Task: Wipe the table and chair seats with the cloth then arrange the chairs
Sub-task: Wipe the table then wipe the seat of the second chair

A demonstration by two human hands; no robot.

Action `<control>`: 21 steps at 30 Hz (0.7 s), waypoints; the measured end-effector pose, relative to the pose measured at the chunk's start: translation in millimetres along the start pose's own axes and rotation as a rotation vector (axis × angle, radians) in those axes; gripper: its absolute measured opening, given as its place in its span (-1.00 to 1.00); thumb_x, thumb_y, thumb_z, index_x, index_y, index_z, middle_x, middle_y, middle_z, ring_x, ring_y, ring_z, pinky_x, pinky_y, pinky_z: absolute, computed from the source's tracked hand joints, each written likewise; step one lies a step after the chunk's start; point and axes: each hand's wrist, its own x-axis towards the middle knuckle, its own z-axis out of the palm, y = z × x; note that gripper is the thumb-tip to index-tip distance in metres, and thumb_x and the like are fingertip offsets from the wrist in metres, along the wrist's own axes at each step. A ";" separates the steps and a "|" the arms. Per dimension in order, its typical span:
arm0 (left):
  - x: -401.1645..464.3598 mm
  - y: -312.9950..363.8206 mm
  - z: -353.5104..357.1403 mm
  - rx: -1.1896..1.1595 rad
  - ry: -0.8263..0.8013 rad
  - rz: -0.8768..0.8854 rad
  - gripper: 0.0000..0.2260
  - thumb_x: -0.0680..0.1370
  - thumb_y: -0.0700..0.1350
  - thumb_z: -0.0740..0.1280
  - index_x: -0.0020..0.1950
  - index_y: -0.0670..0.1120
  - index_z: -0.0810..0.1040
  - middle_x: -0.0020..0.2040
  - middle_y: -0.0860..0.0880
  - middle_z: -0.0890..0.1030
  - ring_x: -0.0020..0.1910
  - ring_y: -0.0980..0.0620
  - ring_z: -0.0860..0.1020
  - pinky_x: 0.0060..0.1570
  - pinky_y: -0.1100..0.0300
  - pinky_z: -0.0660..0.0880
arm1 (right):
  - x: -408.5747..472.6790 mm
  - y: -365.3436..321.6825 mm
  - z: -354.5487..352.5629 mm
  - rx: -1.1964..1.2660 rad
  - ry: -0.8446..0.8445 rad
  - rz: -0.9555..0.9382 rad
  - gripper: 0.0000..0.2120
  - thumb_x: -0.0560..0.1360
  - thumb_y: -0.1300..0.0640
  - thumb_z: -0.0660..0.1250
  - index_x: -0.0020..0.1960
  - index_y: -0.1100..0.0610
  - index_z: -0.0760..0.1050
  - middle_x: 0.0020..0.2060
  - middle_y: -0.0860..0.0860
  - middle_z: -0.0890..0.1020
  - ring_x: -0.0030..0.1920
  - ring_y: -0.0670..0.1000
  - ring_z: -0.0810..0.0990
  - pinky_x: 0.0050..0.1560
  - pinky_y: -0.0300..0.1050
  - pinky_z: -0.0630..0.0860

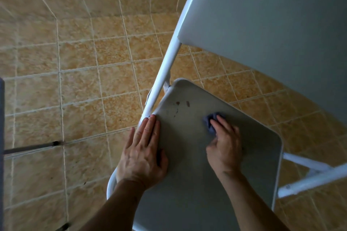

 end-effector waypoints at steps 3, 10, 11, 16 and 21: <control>0.0 -1.1 0.3 -0.007 0.007 -0.003 -0.28 0.42 0.08 0.22 0.56 -0.13 0.20 0.59 -0.09 0.16 0.57 -0.05 0.12 0.49 -0.15 0.17 | 6.5 -50.8 18.5 0.100 -0.103 -0.343 -0.56 0.42 0.32 0.14 0.24 0.21 0.58 0.28 0.06 0.57 0.21 0.13 0.49 0.24 0.00 0.47; 1.1 0.5 -0.3 -0.008 0.017 -0.008 -0.27 0.41 0.09 0.20 0.55 -0.13 0.21 0.59 -0.08 0.17 0.57 -0.03 0.12 0.50 -0.12 0.14 | 79.5 -36.2 25.3 -0.101 -0.098 -0.511 -0.51 0.35 0.27 0.17 0.25 0.16 0.56 0.27 0.06 0.58 0.09 0.19 0.52 0.13 0.05 0.51; 0.7 0.5 -0.6 -0.006 0.015 -0.009 -0.27 0.41 0.09 0.20 0.56 -0.13 0.21 0.59 -0.08 0.17 0.57 -0.03 0.11 0.50 -0.12 0.14 | 85.7 -23.4 20.6 -0.123 -0.068 -0.422 -0.49 0.32 0.31 0.20 0.25 0.16 0.55 0.26 0.05 0.59 0.06 0.20 0.52 0.09 0.04 0.51; 1.5 0.5 -1.2 -0.009 0.013 -0.003 -0.27 0.41 0.07 0.20 0.56 -0.14 0.20 0.59 -0.08 0.16 0.57 -0.04 0.11 0.49 -0.13 0.15 | 81.9 -33.4 17.2 -0.079 0.004 -0.207 -0.56 0.27 0.35 0.25 0.12 0.15 0.57 0.16 0.05 0.62 -0.03 0.21 0.49 0.01 0.02 0.47; 1.6 -1.5 0.8 -0.001 -0.002 -0.003 -0.28 0.42 0.07 0.20 0.57 -0.13 0.18 0.60 -0.06 0.13 0.58 -0.03 0.07 0.49 -0.15 0.19 | 51.4 -81.9 41.5 0.003 -0.138 -0.450 -0.59 0.38 0.28 0.24 0.22 0.18 0.56 0.31 0.08 0.54 0.11 0.17 0.47 0.18 0.09 0.46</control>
